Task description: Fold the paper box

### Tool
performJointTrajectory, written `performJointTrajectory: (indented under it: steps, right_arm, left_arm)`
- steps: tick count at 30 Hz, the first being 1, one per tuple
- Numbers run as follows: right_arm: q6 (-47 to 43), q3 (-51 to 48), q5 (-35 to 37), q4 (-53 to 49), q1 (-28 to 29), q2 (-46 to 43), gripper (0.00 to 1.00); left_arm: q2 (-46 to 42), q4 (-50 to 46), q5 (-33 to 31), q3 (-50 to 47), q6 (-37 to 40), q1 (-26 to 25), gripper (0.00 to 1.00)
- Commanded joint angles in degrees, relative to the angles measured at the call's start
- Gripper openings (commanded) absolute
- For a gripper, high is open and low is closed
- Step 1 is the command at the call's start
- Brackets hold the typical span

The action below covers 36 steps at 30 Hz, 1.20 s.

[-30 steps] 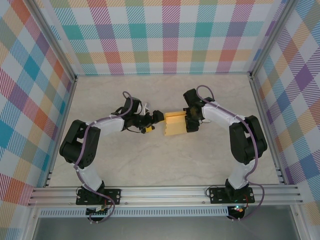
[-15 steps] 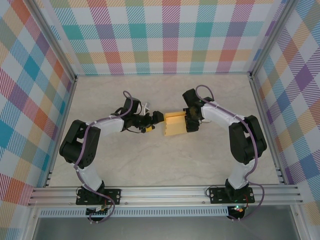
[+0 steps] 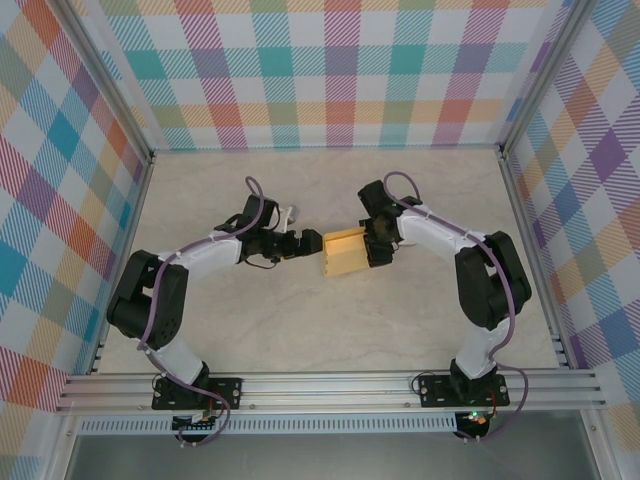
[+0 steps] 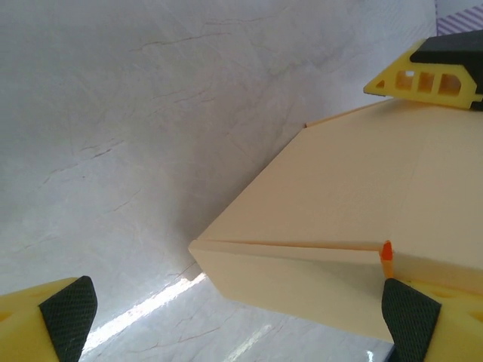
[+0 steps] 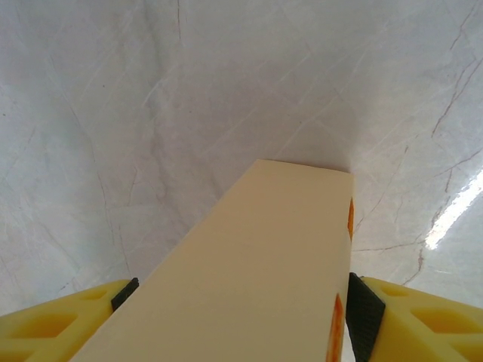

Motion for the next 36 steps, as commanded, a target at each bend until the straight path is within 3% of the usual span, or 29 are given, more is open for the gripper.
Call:
performJointTrajectory:
  steps: [1,10,22,30,36]
  right_arm:
    - [-0.77,-0.56,-3.47,-2.96,1.66,2.75,0.72]
    - [-0.38,-0.34,-3.01,-2.82,1.73,2.37,0.72]
    - [-0.51,0.23,-3.37,-3.03,1.73,2.67,0.73]
    - [-0.20,0.28,-3.23,-3.32,1.75,2.65,0.73]
    - [-0.03,-0.16,-2.97,-3.25,1.74,2.59,0.73]
  left_arm:
    - [-2.04,-1.52,0.30,1.81,4.41,-0.96,1.00]
    - [-4.99,-1.55,0.77,0.66,4.59,0.34,1.00]
    - [-2.88,1.33,7.97,0.44,2.58,0.68,1.00]
    - [-3.29,-0.49,6.37,-0.47,4.02,0.84,1.00]
    - [-8.49,-0.51,4.00,-3.06,3.45,4.53,1.00]
